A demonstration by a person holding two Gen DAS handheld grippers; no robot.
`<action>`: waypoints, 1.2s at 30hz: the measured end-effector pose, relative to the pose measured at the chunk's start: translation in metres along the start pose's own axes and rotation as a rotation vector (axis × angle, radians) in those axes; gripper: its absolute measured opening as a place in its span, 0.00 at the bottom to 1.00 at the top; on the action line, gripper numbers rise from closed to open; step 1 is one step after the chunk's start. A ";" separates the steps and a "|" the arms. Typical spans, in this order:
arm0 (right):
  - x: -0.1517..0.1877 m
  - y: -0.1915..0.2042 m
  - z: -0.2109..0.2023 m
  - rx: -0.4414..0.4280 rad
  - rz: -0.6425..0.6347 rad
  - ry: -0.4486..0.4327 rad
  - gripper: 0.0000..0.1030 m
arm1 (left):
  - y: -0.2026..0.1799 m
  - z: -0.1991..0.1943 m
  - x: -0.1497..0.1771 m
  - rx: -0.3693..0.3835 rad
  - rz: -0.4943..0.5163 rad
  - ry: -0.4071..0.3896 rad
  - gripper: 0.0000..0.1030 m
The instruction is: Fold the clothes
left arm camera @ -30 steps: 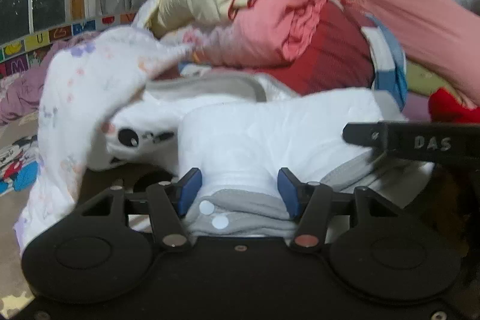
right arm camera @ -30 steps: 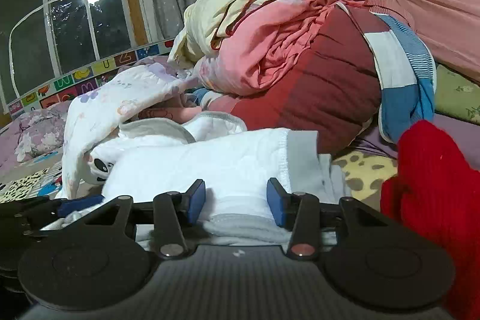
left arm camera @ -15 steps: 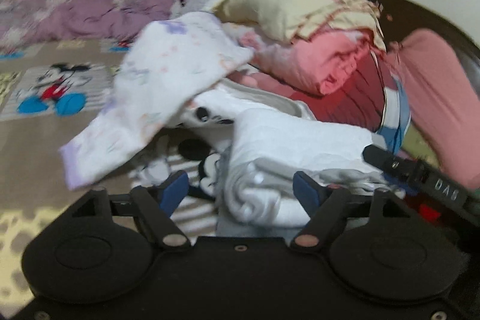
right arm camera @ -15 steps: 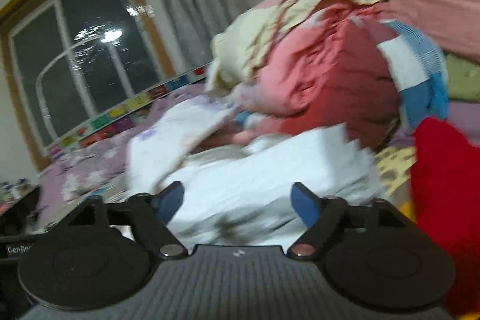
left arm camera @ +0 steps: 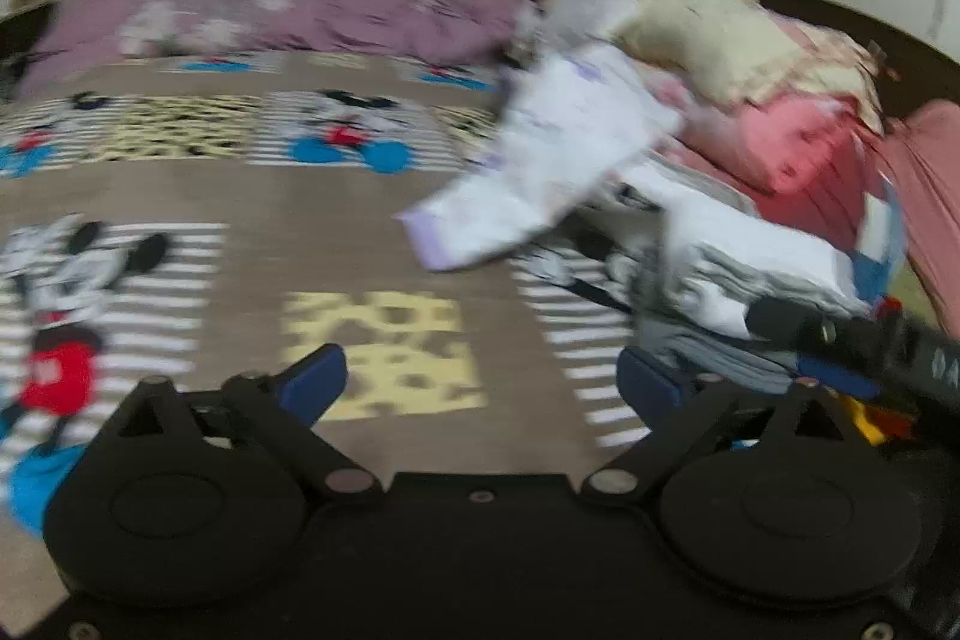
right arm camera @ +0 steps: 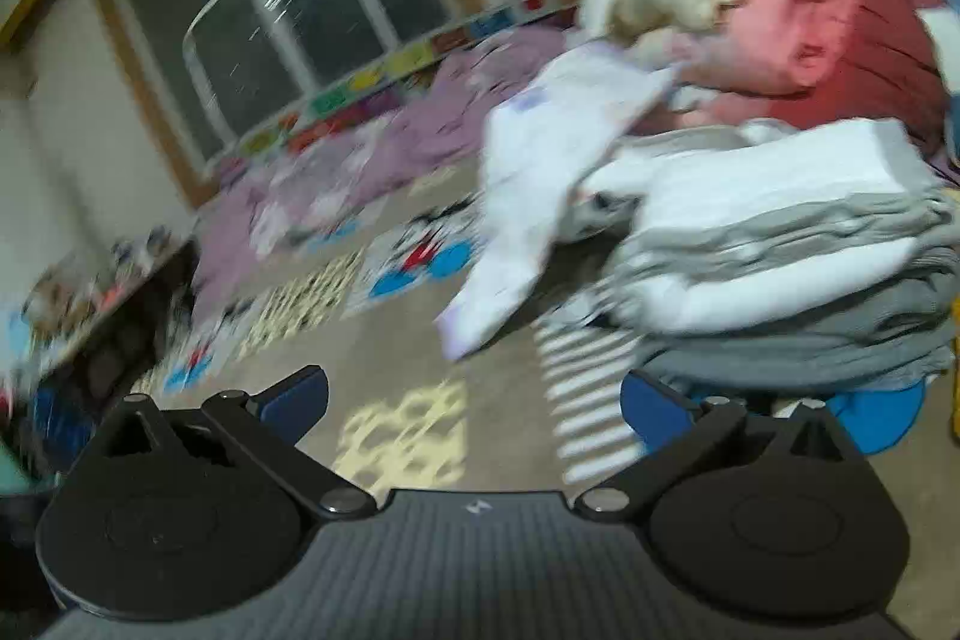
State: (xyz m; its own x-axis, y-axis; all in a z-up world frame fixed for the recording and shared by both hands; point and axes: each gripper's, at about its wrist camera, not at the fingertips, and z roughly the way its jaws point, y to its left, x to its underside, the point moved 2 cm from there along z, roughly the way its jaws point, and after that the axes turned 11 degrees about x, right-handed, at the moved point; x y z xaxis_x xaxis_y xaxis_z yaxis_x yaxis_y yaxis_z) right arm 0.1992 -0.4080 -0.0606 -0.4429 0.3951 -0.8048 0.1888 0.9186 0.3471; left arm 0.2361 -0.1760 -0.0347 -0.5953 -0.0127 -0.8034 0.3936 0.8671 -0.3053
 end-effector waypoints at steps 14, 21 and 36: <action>0.036 0.114 -0.088 0.031 -0.234 0.037 1.00 | 0.035 -0.137 0.028 -0.132 0.050 -0.028 1.00; 0.042 0.095 -0.129 0.195 -0.245 0.032 1.00 | -0.013 -0.139 0.045 -0.055 0.158 -0.011 1.00; 0.017 -0.028 -0.199 0.470 -0.085 -0.051 1.00 | -0.139 -0.101 0.034 0.144 0.254 -0.013 1.00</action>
State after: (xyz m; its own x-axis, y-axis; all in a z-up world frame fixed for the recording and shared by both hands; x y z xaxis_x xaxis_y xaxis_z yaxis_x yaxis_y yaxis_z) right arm 0.0123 -0.4270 0.0118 -0.4326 0.3069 -0.8478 0.5343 0.8446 0.0331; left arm 0.0901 -0.2466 0.0322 -0.4567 0.1884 -0.8695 0.6247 0.7638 -0.1626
